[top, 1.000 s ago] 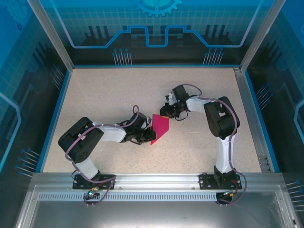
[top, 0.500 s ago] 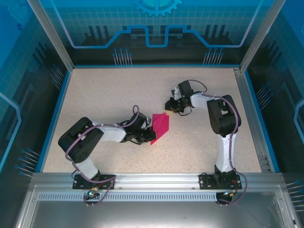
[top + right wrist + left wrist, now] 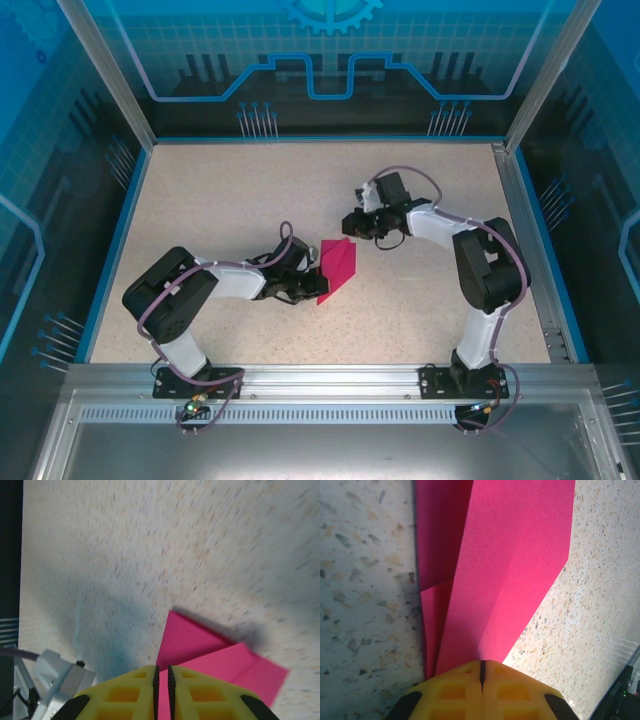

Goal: Fold a paper plane with a square sheet of paper (pick it up from the middle)
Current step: Fourth fold the wing at the center of the table.

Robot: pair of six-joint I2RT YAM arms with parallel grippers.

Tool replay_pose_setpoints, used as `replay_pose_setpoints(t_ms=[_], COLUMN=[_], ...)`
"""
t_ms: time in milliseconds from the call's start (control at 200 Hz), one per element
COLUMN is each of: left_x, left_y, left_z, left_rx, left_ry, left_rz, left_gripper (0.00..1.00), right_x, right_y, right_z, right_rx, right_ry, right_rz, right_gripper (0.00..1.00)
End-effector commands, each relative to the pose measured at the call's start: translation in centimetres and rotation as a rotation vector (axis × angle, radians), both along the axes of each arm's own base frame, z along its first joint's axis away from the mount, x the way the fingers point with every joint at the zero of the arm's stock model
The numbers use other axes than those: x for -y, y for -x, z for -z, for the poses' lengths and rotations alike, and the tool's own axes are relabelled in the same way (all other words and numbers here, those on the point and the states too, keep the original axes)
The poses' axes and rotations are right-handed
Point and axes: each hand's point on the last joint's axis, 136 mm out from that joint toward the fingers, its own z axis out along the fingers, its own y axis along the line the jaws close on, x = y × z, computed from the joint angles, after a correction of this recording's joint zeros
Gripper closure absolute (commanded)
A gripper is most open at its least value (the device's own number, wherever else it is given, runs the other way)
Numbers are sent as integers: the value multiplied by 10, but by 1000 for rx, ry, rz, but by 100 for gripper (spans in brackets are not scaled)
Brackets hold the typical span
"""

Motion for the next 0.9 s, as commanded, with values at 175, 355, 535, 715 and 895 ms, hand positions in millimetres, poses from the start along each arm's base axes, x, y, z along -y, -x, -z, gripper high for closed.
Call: replay_pose_setpoints(t_ms=[175, 355, 535, 715, 895], left_x=[-40, -36, -24, -5, 13], left_y=[43, 39, 29, 0, -23], left_z=[44, 38, 17, -26, -47], left_rx=[-175, -160, -127, -58, -31], left_ry=[-211, -194, -138, -21, 74], left_rz=[9, 9, 9, 6, 20], left_gripper=[100, 100, 97, 89, 85], right_x=[-31, -18, -11, -7, -6], right_y=[47, 58, 64, 66, 68], right_z=[51, 87, 98, 101, 106], right_rx=[-135, -192, -217, -220, -232], right_ry=[20, 91, 111, 126, 136], right_rz=[-97, -77, -72, -64, -60], right_gripper=[86, 86, 86, 86, 86])
